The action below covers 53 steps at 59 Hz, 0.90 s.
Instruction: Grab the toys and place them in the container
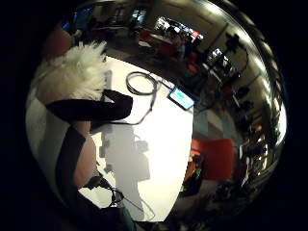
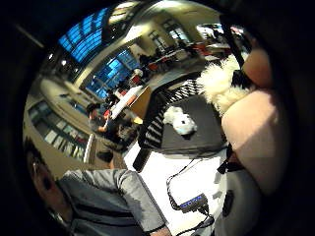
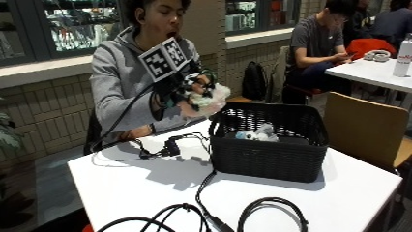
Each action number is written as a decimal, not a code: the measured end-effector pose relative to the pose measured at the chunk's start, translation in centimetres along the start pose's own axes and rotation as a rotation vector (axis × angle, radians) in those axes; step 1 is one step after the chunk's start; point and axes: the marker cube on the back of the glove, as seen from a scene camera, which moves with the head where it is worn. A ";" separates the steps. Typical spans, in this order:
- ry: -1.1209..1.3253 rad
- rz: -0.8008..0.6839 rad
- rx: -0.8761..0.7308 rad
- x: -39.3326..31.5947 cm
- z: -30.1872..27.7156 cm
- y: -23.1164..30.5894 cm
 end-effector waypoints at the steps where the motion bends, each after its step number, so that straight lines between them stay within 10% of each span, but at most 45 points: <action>1: -0.002 -0.021 -0.007 -0.7 0.2 -0.4; 41: 0.002 -0.008 -0.409 -3.8 8.6 -6.3; 53: -0.015 0.002 -0.277 -2.3 5.2 -4.5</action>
